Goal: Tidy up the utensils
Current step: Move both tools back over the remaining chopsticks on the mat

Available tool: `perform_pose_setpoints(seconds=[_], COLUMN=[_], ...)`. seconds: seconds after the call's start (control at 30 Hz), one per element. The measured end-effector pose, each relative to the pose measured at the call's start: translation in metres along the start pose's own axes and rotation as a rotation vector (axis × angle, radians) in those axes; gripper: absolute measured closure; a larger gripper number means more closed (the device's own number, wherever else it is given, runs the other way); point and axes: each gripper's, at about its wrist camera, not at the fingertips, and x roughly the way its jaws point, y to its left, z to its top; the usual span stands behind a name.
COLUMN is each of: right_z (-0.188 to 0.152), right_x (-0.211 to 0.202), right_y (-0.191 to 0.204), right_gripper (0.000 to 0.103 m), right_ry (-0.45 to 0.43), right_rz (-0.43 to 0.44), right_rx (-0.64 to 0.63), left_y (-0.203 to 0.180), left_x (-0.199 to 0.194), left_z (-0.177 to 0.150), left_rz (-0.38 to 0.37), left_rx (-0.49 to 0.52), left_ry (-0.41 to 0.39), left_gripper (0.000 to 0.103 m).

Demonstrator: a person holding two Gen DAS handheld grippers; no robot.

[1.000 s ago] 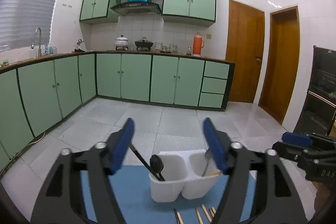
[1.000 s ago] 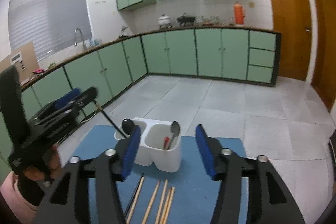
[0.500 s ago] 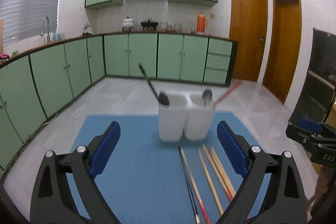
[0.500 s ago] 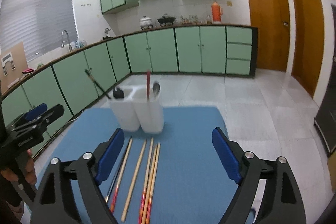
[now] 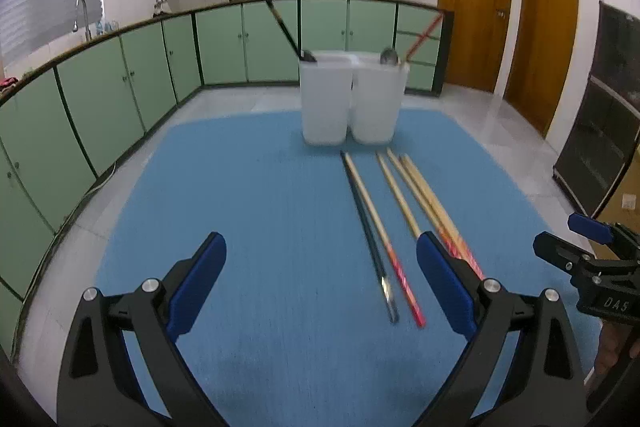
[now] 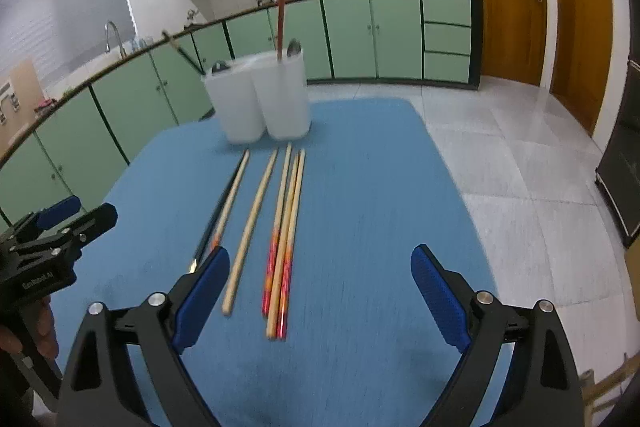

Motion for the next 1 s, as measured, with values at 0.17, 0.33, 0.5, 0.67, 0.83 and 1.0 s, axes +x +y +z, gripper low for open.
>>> perform_pose_setpoints(seconds=[0.17,0.33,0.5,0.67,0.83,1.0], right_z=[-0.026,-0.042,-0.047,-0.053,-0.052,-0.050], right_x=[0.007,0.016,0.021,0.025,0.028,0.031], right_y=[0.007,0.012,0.015,0.018,0.022,0.029], right_gripper=[0.019,0.043,0.068,0.078,0.082,0.083], right_ry=[0.056,0.105,0.124,0.133,0.123,0.116], right_rz=[-0.004,0.004,0.010,0.012,0.013,0.006], right_rx=[-0.038,-0.076,-0.098,-0.116,-0.135,-0.162], left_y=[-0.003,-0.007,-0.009,-0.010,-0.009,-0.008], left_x=[0.006,0.010,0.013,0.016,0.018,0.020], left_z=[-0.021,-0.036,-0.040,-0.043,-0.045,-0.045], left_rz=[0.004,0.009,0.011,0.010,0.007,0.003], left_rx=[0.013,0.017,0.013,0.008,-0.002,-0.009], left_ry=[0.051,0.084,0.100,0.113,0.122,0.128], left_gripper=[0.010,0.010,0.010,0.010,0.010,0.010])
